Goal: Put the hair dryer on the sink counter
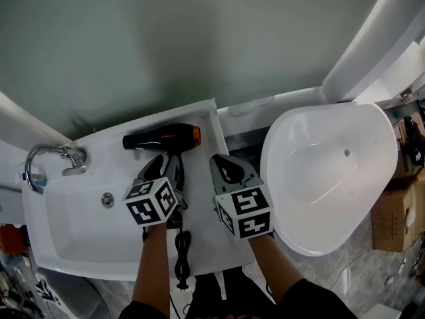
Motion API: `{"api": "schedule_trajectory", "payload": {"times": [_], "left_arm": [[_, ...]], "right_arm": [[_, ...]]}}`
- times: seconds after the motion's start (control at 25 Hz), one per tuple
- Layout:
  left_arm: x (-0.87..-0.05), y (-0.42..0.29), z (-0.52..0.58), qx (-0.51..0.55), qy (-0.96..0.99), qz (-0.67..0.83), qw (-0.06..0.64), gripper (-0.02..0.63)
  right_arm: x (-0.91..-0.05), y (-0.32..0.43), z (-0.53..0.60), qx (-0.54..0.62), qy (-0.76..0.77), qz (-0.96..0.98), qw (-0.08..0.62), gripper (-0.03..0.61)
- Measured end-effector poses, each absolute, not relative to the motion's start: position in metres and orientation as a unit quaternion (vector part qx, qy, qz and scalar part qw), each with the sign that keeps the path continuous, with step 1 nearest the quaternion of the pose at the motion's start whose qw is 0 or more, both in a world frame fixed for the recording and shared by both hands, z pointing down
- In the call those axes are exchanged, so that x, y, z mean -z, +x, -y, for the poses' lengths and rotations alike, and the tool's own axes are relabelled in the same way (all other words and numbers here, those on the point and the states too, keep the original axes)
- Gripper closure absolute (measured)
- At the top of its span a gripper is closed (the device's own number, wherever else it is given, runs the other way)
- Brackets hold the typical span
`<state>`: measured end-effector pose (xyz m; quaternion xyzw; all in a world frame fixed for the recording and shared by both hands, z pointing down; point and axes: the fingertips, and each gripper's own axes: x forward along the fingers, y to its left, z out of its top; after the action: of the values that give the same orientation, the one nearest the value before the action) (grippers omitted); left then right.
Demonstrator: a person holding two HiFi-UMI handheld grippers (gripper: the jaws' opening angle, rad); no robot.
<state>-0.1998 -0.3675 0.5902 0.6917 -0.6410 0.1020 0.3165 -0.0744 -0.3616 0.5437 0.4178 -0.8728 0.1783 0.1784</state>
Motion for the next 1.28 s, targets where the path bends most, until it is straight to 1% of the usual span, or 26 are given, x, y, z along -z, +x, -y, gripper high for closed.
{"api": "schedule_trajectory", "payload": {"times": [0.28, 0.48, 0.72, 0.96, 1.28], "left_arm": [[-0.546, -0.206, 0.354, -0.086, 0.702, 0.65, 0.276, 0.464], [-0.505, -0.213, 0.337, -0.081, 0.699, 0.671, 0.234, 0.55], [-0.455, -0.215, 0.314, -0.059, 0.698, 0.688, 0.19, 0.586], [-0.393, -0.22, 0.282, -0.024, 0.698, 0.699, 0.151, 0.604], [-0.294, -0.224, 0.237, 0.025, 0.698, 0.711, 0.08, 0.604]], "right_arm": [[-0.507, -0.078, 0.354, -0.157, 0.417, 0.881, 0.16, 0.556], [-0.473, -0.08, 0.342, -0.137, 0.416, 0.887, 0.146, 0.557], [-0.431, -0.086, 0.321, -0.111, 0.409, 0.897, 0.127, 0.555], [-0.369, -0.088, 0.297, -0.076, 0.41, 0.904, 0.093, 0.557], [-0.277, -0.09, 0.259, -0.016, 0.409, 0.911, 0.041, 0.557]]}}
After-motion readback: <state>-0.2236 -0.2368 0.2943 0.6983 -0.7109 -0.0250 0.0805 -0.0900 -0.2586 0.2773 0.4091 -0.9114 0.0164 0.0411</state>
